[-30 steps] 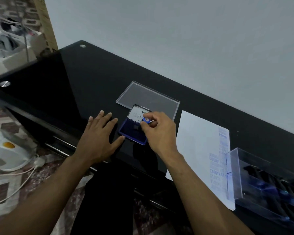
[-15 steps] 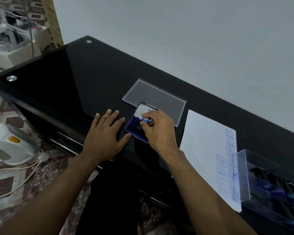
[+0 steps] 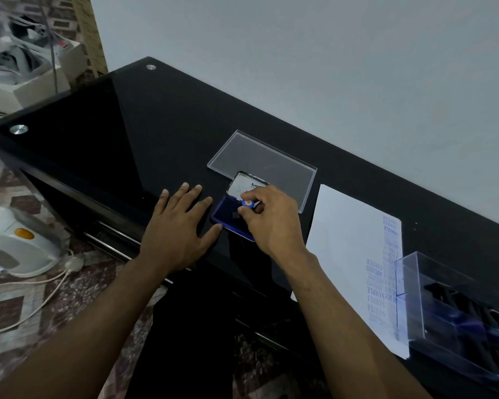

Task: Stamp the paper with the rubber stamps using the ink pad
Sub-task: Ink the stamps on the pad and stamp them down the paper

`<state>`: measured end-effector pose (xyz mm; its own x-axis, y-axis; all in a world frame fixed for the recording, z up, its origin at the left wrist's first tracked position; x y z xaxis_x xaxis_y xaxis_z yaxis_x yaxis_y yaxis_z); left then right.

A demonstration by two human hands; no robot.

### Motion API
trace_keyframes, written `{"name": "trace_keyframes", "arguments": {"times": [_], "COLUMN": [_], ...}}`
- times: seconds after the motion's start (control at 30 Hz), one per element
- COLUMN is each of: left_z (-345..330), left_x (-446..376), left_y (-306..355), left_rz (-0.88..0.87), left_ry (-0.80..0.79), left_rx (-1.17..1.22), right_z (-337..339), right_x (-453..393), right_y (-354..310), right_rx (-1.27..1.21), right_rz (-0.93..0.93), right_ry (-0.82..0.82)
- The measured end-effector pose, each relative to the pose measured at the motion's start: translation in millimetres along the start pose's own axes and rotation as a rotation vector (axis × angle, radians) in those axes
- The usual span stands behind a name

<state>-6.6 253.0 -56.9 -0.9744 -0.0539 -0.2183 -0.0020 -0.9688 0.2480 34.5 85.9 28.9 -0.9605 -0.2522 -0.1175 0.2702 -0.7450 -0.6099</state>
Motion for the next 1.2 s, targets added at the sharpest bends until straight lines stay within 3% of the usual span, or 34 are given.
{"name": "trace_keyframes", "arguments": {"times": [1.2], "left_z": [2.1], "left_x": [0.9], "left_y": [0.6], "left_rz": [-0.002], "left_ry": [0.003], "left_rx": [0.028], "right_z": [-2.3], "right_x": [-1.9], "right_y": [7.0], "right_rx": [-0.088], "right_rz": [-0.045], "right_ry": [0.003]}}
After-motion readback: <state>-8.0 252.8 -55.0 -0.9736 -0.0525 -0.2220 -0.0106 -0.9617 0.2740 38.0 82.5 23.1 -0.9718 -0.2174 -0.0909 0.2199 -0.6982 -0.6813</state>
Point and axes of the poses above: each hand's wrist, its own x-axis away from the middle knuckle, its own z-axis out of the back of the hand, y = z × x, the point moved 9 cm from there along -x, towards the middle knuckle
